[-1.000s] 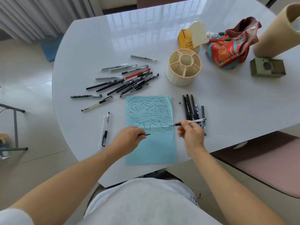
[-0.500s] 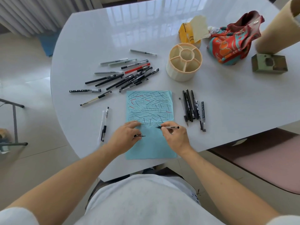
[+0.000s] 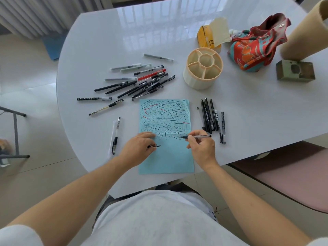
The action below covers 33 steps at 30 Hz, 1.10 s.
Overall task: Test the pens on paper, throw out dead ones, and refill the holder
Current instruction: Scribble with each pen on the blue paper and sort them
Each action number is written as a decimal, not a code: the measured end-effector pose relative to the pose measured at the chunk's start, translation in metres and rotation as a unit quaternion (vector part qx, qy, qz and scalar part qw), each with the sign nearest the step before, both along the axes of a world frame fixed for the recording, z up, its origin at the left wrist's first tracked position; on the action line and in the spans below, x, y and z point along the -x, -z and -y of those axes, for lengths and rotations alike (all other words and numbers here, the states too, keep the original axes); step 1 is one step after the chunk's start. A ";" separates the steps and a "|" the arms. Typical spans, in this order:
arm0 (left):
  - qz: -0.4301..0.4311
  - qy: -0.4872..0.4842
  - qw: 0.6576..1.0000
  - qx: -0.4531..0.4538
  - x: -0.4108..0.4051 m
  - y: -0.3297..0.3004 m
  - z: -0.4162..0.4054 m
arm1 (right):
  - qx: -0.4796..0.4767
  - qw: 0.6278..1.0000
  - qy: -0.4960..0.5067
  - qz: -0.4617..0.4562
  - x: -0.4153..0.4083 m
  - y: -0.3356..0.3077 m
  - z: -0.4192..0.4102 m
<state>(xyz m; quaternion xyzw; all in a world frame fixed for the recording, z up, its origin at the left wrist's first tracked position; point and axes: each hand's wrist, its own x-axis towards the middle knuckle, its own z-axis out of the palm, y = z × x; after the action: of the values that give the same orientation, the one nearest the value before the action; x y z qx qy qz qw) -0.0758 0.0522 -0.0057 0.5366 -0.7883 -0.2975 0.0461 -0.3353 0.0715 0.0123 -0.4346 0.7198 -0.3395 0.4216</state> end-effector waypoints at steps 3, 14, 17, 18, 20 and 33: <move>0.006 -0.004 1.000 0.002 0.000 0.000 0.001 | -0.005 1.000 -0.009 0.015 -0.003 -0.002 -0.002; -0.039 -0.050 0.998 -0.003 0.003 -0.010 -0.002 | -0.003 0.990 -0.085 0.113 -0.043 -0.021 0.008; -0.054 -0.058 0.997 -0.007 0.002 -0.016 -0.001 | -0.021 0.986 -0.084 0.140 -0.045 -0.020 0.010; -0.061 -0.067 0.996 -0.014 0.002 -0.019 -0.001 | -0.028 0.984 -0.082 0.153 -0.046 -0.019 0.012; -0.072 -0.086 0.993 -0.036 0.002 -0.024 -0.002 | -0.036 0.980 -0.072 0.180 -0.047 -0.020 0.014; -0.083 -0.110 0.990 -0.009 -0.012 -0.047 0.000 | -0.055 0.965 -0.062 0.248 -0.085 -0.025 0.022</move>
<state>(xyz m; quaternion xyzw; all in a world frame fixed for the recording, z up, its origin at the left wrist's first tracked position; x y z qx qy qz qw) -0.0633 0.0521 0.0417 0.5941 -0.7151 -0.3412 0.1390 -0.2505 0.0494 0.0369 -0.3562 0.5824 -0.3696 0.6303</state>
